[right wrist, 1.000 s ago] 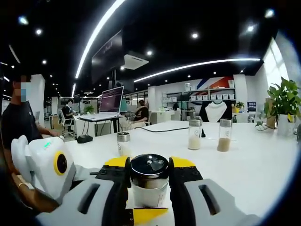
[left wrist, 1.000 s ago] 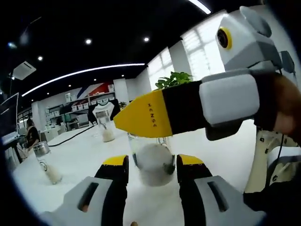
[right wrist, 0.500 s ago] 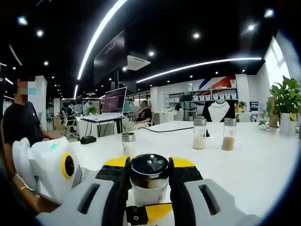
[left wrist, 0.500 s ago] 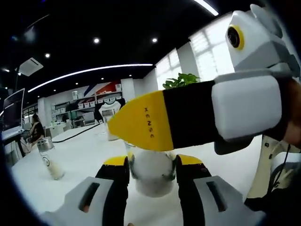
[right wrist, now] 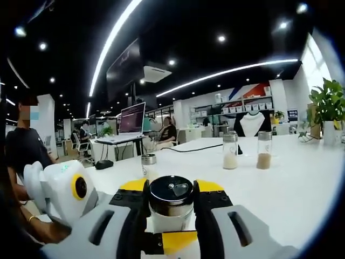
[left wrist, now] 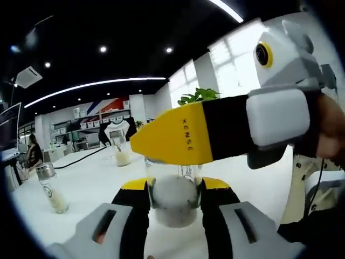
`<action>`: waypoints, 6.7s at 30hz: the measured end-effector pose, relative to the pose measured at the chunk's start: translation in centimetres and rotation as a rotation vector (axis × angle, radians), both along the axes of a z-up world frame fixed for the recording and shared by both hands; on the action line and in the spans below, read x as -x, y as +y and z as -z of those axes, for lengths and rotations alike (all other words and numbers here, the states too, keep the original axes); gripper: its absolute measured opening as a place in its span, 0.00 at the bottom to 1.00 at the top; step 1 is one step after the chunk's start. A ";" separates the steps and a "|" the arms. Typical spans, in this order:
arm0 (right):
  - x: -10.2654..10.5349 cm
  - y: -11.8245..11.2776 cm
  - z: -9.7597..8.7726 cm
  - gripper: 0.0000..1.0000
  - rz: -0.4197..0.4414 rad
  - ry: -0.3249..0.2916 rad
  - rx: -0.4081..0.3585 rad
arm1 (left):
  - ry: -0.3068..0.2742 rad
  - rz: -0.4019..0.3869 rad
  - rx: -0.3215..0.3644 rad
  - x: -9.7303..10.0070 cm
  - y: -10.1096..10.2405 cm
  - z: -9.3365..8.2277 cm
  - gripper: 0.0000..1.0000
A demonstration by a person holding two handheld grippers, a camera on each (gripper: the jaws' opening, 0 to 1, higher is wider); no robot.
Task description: Rotate the seasoning bottle until the label or dispensing opening points toward the visible target arrow and the bottle remains upright within the marked orientation range
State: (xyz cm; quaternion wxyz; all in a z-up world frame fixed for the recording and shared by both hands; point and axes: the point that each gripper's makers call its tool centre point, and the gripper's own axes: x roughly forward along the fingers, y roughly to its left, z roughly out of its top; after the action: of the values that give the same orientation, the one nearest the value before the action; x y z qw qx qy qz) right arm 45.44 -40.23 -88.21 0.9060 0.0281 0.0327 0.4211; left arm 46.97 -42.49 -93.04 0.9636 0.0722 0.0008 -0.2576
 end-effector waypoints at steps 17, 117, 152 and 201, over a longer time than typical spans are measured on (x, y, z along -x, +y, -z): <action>0.3 0.1 -0.3 0.30 -0.035 -0.021 0.012 | 0.071 0.156 0.146 0.7 -0.6 -0.3 0.37; 2.9 1.8 0.4 0.31 -0.199 -0.042 0.041 | 0.090 0.521 0.054 3.6 -0.8 0.1 0.37; -0.1 1.5 1.5 0.31 -0.001 -0.004 0.052 | 0.073 0.144 0.020 0.8 0.4 0.9 0.38; 0.0 1.9 2.9 0.31 -0.072 0.046 0.104 | 0.136 0.180 0.038 0.1 0.6 2.2 0.38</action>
State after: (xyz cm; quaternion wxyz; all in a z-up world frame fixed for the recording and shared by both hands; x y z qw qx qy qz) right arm 45.48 -38.30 -91.11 0.8896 -0.0104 0.0763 0.4503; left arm 46.85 -41.86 -95.26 0.9354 0.0363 0.0547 -0.3474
